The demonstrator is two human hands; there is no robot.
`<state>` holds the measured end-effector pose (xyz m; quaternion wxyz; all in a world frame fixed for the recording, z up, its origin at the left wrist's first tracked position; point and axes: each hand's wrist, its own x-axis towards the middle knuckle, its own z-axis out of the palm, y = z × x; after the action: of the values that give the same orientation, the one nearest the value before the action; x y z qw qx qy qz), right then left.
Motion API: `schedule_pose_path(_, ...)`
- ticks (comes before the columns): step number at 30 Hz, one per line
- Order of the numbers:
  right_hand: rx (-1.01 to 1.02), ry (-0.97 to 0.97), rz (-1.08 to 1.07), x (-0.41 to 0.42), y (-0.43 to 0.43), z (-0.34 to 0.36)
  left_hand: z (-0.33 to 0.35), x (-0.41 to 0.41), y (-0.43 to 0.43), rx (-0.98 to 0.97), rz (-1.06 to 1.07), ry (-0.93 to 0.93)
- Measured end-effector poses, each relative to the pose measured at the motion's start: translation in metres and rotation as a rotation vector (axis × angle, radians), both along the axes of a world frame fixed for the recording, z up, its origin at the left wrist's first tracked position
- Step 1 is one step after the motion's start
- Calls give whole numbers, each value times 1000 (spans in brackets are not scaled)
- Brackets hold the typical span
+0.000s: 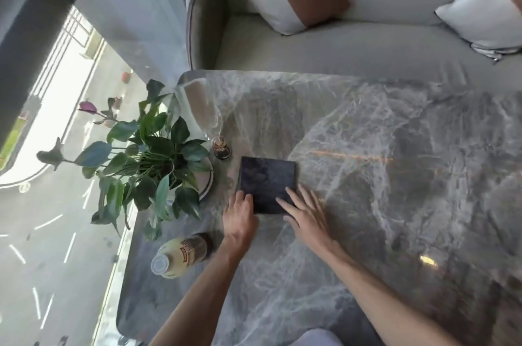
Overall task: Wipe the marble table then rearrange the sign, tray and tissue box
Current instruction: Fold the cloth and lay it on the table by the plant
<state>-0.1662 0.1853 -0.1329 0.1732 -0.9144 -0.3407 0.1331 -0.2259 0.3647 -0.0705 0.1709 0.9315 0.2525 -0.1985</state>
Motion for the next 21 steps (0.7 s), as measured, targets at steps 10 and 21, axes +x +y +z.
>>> schedule_pose_path(10, 172, 349, -592, 38, 36, 22, -14, 22, 18, -163, 360, 2)
schedule_pose_path(21, -125, 166, -439, 11, 36, 44, -14, 20, -6, -37, 282, -40)
